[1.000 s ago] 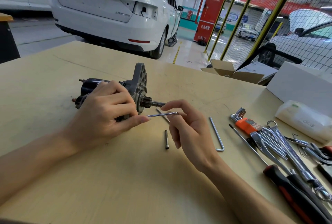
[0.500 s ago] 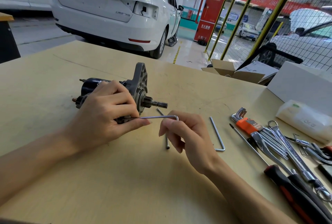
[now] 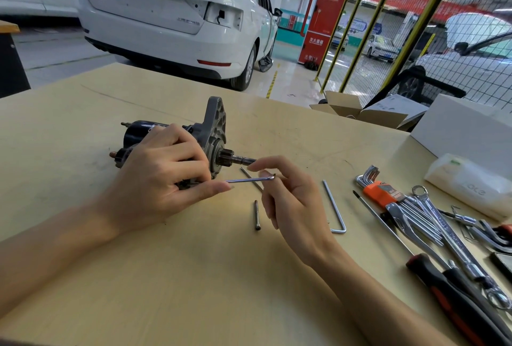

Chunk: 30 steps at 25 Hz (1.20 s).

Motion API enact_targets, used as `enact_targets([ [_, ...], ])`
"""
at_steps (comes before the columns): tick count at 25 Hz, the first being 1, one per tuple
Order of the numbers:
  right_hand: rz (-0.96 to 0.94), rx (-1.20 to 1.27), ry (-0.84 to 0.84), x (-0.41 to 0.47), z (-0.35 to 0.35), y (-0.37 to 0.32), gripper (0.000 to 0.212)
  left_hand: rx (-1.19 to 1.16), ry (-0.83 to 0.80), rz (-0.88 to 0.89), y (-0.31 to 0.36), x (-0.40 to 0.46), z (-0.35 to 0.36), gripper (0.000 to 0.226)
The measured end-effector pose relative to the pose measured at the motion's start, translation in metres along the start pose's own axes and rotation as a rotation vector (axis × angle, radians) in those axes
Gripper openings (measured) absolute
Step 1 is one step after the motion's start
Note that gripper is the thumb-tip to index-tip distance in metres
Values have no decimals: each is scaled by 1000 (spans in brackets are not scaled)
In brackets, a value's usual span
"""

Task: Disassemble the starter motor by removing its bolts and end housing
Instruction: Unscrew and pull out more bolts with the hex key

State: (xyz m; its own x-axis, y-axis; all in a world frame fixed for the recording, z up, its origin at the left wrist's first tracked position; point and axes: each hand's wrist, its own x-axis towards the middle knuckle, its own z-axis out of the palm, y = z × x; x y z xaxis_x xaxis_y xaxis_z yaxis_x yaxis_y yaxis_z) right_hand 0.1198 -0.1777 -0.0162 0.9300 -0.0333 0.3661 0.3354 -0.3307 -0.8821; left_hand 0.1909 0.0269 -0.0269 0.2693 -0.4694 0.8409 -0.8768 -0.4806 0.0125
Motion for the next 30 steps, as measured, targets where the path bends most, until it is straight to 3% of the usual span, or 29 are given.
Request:
enact_targets([
  [3,-19,6,19,0,1,-2,24,4,-2,-3,-1,0,0,45],
  [9,-63,114,-132,-4,0,-8,57,22,-27,-6,1,0,-3,45],
  [11,-87,103,-170,-6,0,-9,53,23,-31,-5,1,0,-3,44],
  [15,-78,137,-207,-5,-1,-7,24,11,-34,-12,2,0,-3,41],
  [23,-59,121,-179,-3,-2,-3,24,14,-19,-6,2,0,-2,43],
  [30,10,-34,14,0,0,1,19,1,-19,-2,0,0,-2,44],
])
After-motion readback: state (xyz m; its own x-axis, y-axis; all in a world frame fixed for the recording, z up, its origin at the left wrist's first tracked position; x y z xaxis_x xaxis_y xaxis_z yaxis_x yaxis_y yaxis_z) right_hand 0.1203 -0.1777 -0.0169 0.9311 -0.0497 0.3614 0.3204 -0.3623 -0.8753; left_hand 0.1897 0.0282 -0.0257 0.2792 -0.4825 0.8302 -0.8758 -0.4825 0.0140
